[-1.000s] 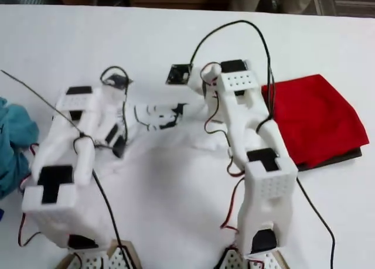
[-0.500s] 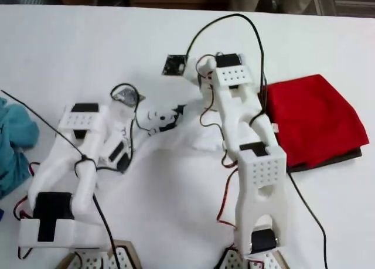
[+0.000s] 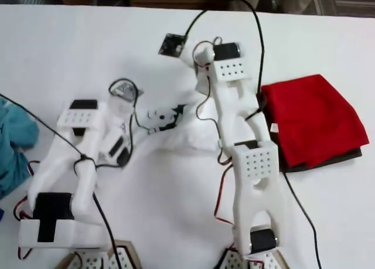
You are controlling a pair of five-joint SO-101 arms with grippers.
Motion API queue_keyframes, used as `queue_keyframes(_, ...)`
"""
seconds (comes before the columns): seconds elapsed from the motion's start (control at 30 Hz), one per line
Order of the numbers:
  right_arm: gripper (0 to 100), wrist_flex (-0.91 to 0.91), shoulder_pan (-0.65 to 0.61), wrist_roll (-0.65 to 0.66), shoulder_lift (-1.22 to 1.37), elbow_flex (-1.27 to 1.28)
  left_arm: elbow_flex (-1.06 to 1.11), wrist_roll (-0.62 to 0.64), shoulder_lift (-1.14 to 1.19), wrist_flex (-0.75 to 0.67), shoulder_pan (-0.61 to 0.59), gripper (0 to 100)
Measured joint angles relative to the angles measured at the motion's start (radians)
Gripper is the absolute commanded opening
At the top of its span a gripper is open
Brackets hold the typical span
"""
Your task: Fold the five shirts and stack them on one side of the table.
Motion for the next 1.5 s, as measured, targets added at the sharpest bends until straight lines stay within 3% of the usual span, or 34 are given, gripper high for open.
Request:
queue_keyframes(0.3,38.7,0.107,0.0,-0.002,-0.003,0.092,-0.175,0.068,0.0,0.017,-0.071,21)
queue_keyframes(0.5,38.7,0.091,-0.072,0.021,-0.018,0.233,-0.18,0.069,0.0,0.018,-0.071,21)
queue_keyframes(0.77,38.7,0.052,-0.169,0.023,-0.021,0.239,-0.18,0.069,0.0,0.018,-0.069,21)
queue_keyframes(1.1,38.7,-0.057,-0.187,0.026,-0.021,0.238,-0.13,0.069,0.0,0.018,-0.068,21)
queue_keyframes(1.5,38.7,0.072,-0.238,-0.003,-0.166,0.245,-0.132,0.072,-0.008,0.012,-0.074,21)
